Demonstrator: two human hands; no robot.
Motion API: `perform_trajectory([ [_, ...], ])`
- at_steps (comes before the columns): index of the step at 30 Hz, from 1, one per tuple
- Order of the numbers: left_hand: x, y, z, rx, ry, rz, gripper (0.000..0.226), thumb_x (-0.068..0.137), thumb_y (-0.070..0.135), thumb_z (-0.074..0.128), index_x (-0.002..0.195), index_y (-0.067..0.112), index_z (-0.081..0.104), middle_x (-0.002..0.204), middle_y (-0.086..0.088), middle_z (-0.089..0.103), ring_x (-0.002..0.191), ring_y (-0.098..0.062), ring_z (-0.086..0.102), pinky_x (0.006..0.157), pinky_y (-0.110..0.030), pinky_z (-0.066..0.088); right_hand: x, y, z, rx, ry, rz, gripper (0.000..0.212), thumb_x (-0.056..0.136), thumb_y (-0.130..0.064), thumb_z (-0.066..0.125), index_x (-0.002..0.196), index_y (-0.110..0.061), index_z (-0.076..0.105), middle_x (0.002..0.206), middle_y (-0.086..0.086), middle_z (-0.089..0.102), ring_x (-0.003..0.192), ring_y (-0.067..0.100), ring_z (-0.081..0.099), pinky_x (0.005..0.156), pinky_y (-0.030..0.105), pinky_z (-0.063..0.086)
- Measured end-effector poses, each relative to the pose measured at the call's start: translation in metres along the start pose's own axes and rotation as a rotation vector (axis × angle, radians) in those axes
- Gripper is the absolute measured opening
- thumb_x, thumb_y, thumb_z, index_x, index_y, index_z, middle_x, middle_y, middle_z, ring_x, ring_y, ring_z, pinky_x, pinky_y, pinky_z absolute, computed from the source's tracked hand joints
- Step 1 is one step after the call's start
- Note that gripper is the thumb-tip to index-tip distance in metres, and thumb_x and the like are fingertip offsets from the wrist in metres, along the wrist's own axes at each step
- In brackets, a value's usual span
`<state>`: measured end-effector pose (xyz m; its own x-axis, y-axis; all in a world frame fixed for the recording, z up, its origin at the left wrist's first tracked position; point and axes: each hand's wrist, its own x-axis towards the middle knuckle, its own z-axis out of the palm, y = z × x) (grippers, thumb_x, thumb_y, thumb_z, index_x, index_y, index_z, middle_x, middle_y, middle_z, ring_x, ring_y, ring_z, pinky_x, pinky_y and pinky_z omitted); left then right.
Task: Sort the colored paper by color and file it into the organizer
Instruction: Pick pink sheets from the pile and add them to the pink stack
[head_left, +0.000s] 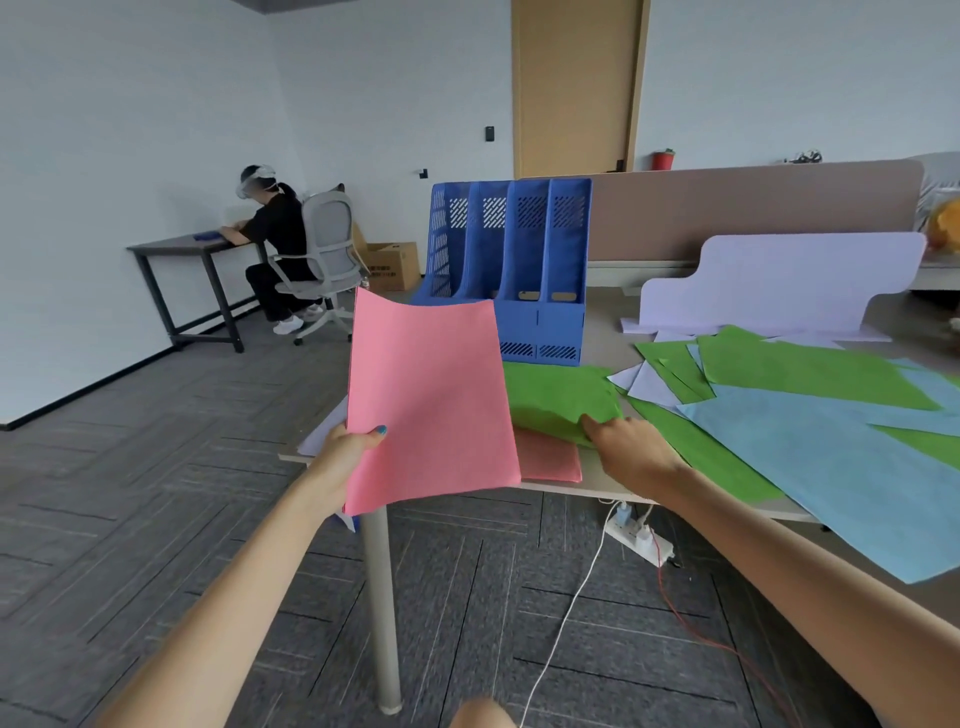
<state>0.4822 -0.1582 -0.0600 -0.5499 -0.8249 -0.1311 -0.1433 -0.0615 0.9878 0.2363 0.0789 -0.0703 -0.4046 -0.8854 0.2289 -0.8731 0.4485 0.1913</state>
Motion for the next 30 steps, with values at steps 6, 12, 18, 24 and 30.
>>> perform_trajectory([
  [6, -0.006, 0.009, -0.001, -0.056, -0.098, -0.04, 0.014, 0.093, 0.008, 0.055, 0.105, 0.014, 0.059, 0.1, -0.01, 0.064, 0.082, -0.024, 0.059, 0.056, -0.029, 0.05, 0.007, 0.02, 0.01, 0.434, 0.193, 0.406, 0.009, 0.09, 0.002, 0.042, 0.085, -0.006, 0.043, 0.068, 0.017, 0.053, 0.059, 0.031, 0.048, 0.05, 0.035, 0.034],
  [12, 0.013, 0.016, 0.018, 0.087, -0.074, -0.066, 0.044, 0.085, 0.016, 0.067, 0.126, 0.009, 0.053, 0.121, -0.001, 0.06, 0.1, -0.016, 0.053, 0.066, -0.025, 0.035, 0.003, 0.032, 0.011, 0.606, 0.439, 0.575, 0.017, 0.092, 0.002, 0.039, 0.076, -0.004, 0.038, 0.06, 0.018, 0.047, 0.058, 0.034, 0.043, 0.05, 0.035, 0.028],
  [18, 0.037, 0.022, 0.053, 0.191, -0.08, -0.031, 0.029, 0.084, -0.001, 0.063, 0.113, 0.001, 0.061, 0.111, -0.003, 0.061, 0.101, -0.017, 0.05, 0.085, -0.024, 0.03, -0.004, 0.03, 0.004, 0.554, 0.515, 0.591, 0.019, 0.087, 0.009, 0.039, 0.076, -0.006, 0.033, 0.049, 0.008, 0.031, 0.046, 0.027, 0.026, 0.046, 0.033, 0.014],
  [24, 0.055, 0.02, 0.082, 0.275, -0.162, -0.024, 0.031, 0.081, 0.004, 0.069, 0.111, 0.004, 0.061, 0.108, -0.001, 0.058, 0.108, -0.017, 0.047, 0.094, -0.028, 0.027, -0.008, 0.035, 0.002, 0.403, 0.506, 0.534, 0.019, 0.082, 0.013, 0.043, 0.085, -0.006, 0.04, 0.047, 0.006, 0.032, 0.043, 0.031, 0.032, 0.045, 0.032, 0.023],
  [30, 0.068, 0.012, 0.096, 0.287, -0.086, 0.073, 0.029, 0.082, 0.009, 0.069, 0.109, 0.007, 0.061, 0.108, -0.004, 0.064, 0.104, -0.022, 0.057, 0.084, -0.029, 0.036, -0.007, 0.031, 0.002, 0.312, 0.524, 0.389, 0.036, 0.059, 0.021, 0.052, 0.085, -0.003, 0.049, 0.044, 0.004, 0.035, 0.036, 0.027, 0.025, 0.039, 0.023, 0.018],
])
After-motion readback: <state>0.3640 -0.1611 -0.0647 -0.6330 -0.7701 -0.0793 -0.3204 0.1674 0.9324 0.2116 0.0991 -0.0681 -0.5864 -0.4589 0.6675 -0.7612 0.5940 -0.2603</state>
